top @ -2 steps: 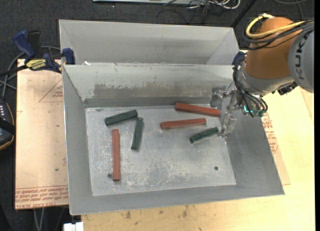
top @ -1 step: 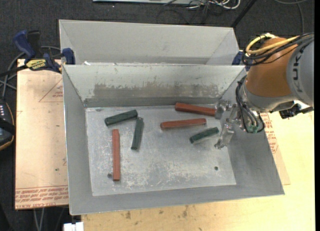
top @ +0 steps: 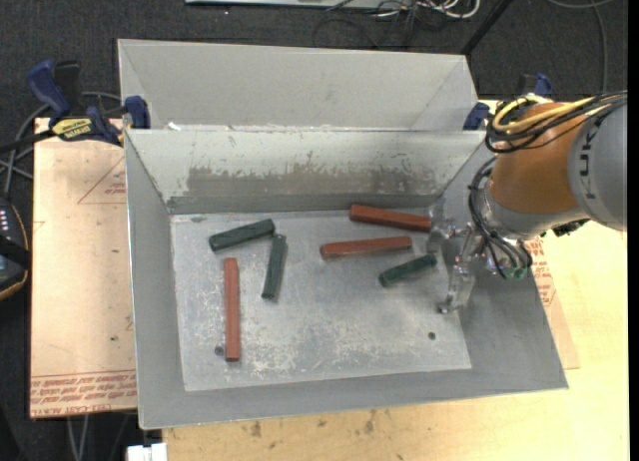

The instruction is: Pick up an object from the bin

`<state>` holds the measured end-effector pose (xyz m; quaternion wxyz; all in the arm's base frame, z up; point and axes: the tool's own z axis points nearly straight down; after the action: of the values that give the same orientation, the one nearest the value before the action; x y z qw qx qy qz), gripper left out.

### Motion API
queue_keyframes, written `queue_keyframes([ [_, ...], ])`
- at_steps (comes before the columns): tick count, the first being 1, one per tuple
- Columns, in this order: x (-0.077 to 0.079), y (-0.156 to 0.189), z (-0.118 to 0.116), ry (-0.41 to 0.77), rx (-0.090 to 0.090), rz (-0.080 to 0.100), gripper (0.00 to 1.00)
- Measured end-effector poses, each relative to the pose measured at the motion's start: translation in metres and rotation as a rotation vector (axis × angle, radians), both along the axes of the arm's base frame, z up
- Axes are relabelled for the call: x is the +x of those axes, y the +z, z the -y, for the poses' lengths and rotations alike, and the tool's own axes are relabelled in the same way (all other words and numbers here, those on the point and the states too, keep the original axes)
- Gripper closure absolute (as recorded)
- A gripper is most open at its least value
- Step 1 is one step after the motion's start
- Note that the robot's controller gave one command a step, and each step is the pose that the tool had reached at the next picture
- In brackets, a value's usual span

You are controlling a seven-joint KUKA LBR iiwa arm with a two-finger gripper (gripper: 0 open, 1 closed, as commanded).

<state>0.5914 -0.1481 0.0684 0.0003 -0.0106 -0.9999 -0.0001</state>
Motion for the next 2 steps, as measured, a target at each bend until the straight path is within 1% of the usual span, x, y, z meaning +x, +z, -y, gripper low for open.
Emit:
queue_keyframes([
  [1,0.055,0.003,-0.044,-0.015,0.001,0.007,0.0],
  [2,0.018,0.002,-0.098,0.169,0.002,0.003,0.0],
])
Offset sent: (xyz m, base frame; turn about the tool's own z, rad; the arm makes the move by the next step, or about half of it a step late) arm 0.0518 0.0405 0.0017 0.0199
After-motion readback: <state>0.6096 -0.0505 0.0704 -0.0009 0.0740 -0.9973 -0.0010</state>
